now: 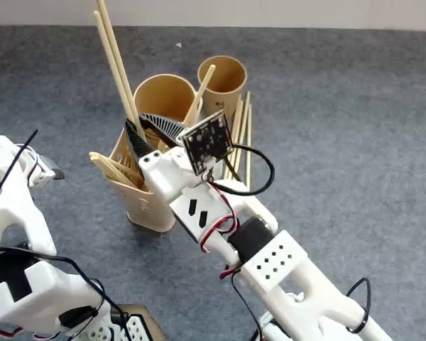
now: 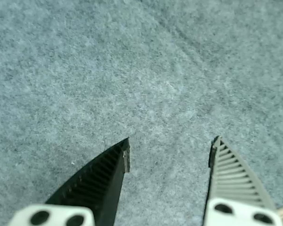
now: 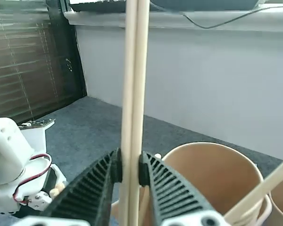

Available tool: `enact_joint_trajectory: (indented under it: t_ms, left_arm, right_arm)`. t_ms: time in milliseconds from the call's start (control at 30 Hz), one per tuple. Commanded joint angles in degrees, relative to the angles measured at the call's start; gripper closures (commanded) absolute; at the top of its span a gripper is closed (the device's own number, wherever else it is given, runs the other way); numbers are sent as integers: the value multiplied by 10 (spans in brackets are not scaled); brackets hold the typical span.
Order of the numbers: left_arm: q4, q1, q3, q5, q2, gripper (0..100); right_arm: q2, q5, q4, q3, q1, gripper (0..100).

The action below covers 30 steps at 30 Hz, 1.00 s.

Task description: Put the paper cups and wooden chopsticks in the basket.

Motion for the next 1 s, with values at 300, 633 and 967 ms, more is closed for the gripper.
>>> enact_joint_trajectory:
  t_ms: [300, 633, 967]
  left_arm:
    - [-7, -6, -2, 4, -10, 712]
    - [-7, 3, -2, 4, -10, 712]
    - [-7, 12, -1, 4, -10, 712]
  right_arm:
    - [-15, 37, 67, -63, -10, 839]
    - [-9, 63, 475, -394, 72, 839]
    - [-8, 67, 763, -301, 205, 839]
